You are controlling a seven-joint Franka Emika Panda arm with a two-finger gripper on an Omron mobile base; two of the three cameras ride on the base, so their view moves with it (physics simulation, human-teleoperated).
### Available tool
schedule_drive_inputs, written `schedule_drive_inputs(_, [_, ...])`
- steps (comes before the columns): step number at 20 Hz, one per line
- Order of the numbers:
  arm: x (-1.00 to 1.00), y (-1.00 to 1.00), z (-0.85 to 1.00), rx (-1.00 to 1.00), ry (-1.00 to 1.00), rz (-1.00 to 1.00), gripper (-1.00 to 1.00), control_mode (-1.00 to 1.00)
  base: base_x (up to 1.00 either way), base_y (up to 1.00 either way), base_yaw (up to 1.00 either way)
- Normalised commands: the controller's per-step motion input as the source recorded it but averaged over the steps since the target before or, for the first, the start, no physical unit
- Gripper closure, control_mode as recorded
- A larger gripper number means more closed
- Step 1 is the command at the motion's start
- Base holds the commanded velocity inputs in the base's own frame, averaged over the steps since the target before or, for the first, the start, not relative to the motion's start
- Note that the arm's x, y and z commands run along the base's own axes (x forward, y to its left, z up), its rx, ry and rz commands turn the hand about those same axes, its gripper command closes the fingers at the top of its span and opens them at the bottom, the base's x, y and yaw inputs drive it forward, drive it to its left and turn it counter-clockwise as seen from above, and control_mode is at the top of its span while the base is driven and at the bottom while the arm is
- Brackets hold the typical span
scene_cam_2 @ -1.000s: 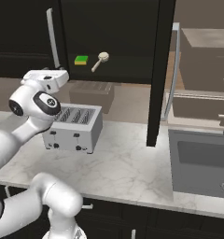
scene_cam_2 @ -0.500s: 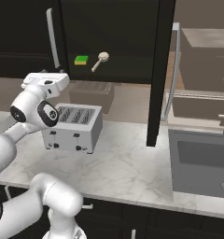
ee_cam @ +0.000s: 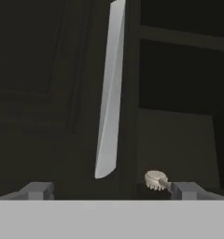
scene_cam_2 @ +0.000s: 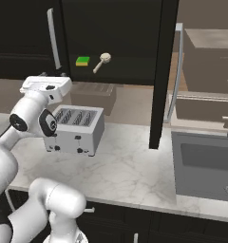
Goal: Pick up the dish brush and sponge from the sink, and place them back in the cabinet, and close the cabinet doors.
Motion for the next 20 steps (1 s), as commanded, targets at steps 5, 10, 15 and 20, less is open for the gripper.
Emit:
schedule_drive_inputs(5, [-0.26,-0.13,0.47,0.00,0.11,0.00,-1.00,-1.00,0.00,0.00,0.00])
schedule_drive_inputs(10, [-0.32,-0.10,0.42,0.00,0.15,0.00,-1.00,-1.00,0.00,0.00,0.00])
schedule_drive_inputs(15, [-0.44,-0.20,0.18,0.00,0.12,0.00,-1.00,-1.00,0.00,0.00,0.00])
schedule_drive_inputs(20, [-0.45,-0.37,0.00,0.00,0.00,0.04,-1.00,-1.00,0.00,0.00,0.00])
